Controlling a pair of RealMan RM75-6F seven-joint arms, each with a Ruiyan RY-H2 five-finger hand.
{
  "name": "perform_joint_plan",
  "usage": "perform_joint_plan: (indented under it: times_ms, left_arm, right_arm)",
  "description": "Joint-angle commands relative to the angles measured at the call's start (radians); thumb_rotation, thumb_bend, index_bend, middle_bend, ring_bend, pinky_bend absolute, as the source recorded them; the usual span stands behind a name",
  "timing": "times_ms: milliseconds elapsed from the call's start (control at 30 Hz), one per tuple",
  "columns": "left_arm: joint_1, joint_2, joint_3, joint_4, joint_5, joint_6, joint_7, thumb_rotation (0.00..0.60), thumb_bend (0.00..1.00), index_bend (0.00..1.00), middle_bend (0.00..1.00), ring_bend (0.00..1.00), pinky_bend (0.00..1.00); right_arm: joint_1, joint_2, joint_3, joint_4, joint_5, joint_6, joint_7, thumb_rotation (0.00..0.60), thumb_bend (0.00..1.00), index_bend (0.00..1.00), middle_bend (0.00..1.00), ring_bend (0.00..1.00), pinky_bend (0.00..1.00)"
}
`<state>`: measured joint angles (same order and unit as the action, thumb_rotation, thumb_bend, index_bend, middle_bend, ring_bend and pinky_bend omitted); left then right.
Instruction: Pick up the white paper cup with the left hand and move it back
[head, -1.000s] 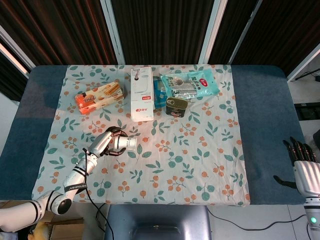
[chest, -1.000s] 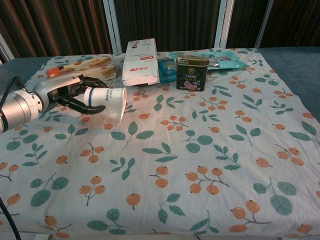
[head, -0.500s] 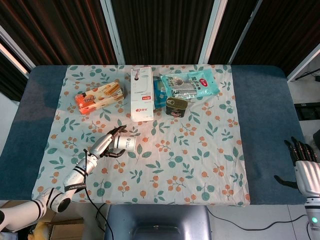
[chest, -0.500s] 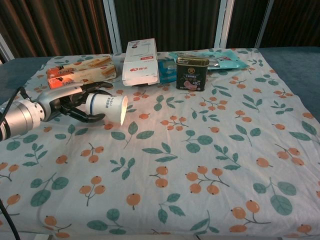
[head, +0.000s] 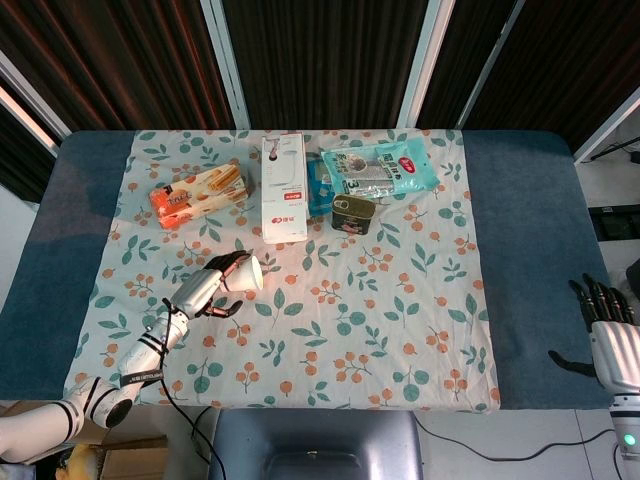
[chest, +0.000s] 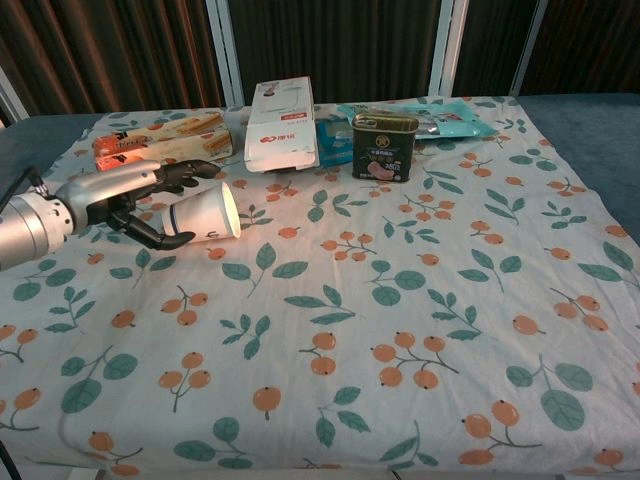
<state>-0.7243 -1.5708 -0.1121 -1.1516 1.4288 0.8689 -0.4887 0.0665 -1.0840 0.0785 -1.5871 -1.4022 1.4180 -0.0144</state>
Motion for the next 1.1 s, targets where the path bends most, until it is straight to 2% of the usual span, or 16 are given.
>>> perform_joint_plan:
  times_ms: [33,100,167,267,367,533,667,833,1100]
  left_arm:
    - [0.002,0.015,0.002,-0.023,0.009,0.050,0.170,0.600,0.38,0.00,0.00,0.00,0.00]
    - [-0.007,0.017,-0.001,-0.033,-0.005,0.056,0.346,0.600,0.38,0.00,0.00,0.00,0.00]
    - [-0.013,0.013,-0.018,-0.068,-0.061,0.046,0.527,0.600,0.36,0.00,0.00,0.00,0.00]
    - [-0.020,-0.004,-0.059,-0.138,-0.182,0.030,0.684,0.600,0.34,0.00,0.00,0.00,0.00]
    - [-0.031,-0.039,-0.106,-0.171,-0.296,0.039,0.773,0.600,0.33,0.00,0.00,0.00,0.00]
    - [-0.063,-0.084,-0.163,-0.178,-0.446,0.043,0.869,0.600,0.32,0.00,0.00,0.00,0.00]
    - [-0.097,-0.088,-0.214,-0.227,-0.648,0.006,0.927,0.600,0.31,0.00,0.00,0.00,0.00]
    - [-0.141,-0.085,-0.242,-0.270,-0.829,0.019,0.989,0.600,0.31,0.00,0.00,0.00,0.00]
    - [-0.201,-0.138,-0.255,-0.241,-0.957,0.107,1.061,0.600,0.30,0.00,0.00,0.00,0.00]
  right_arm:
    - [0.000,0.000,0.001,0.003,0.002,-0.001,0.002,0.600,0.11,0.00,0.00,0.00,0.00]
    - [0.001,-0.001,0.002,0.005,0.004,-0.003,0.005,0.600,0.11,0.00,0.00,0.00,0.00]
    - [0.001,-0.003,0.002,0.007,0.005,-0.005,0.008,0.600,0.11,0.00,0.00,0.00,0.00]
    - [0.001,-0.005,0.001,0.010,0.007,-0.008,0.011,0.600,0.11,0.00,0.00,0.00,0.00]
    - [0.000,-0.004,0.002,0.012,0.009,-0.006,0.014,0.600,0.11,0.00,0.00,0.00,0.00]
    - [-0.004,0.001,0.006,0.016,0.014,0.000,0.023,0.600,0.11,0.00,0.00,0.00,0.00]
    - [-0.003,0.001,0.007,0.020,0.019,-0.006,0.028,0.600,0.11,0.00,0.00,0.00,0.00]
    - [0.001,-0.004,0.006,0.024,0.019,-0.016,0.029,0.600,0.11,0.00,0.00,0.00,0.00]
    - [0.004,-0.010,0.008,0.030,0.023,-0.021,0.028,0.600,0.11,0.00,0.00,0.00,0.00]
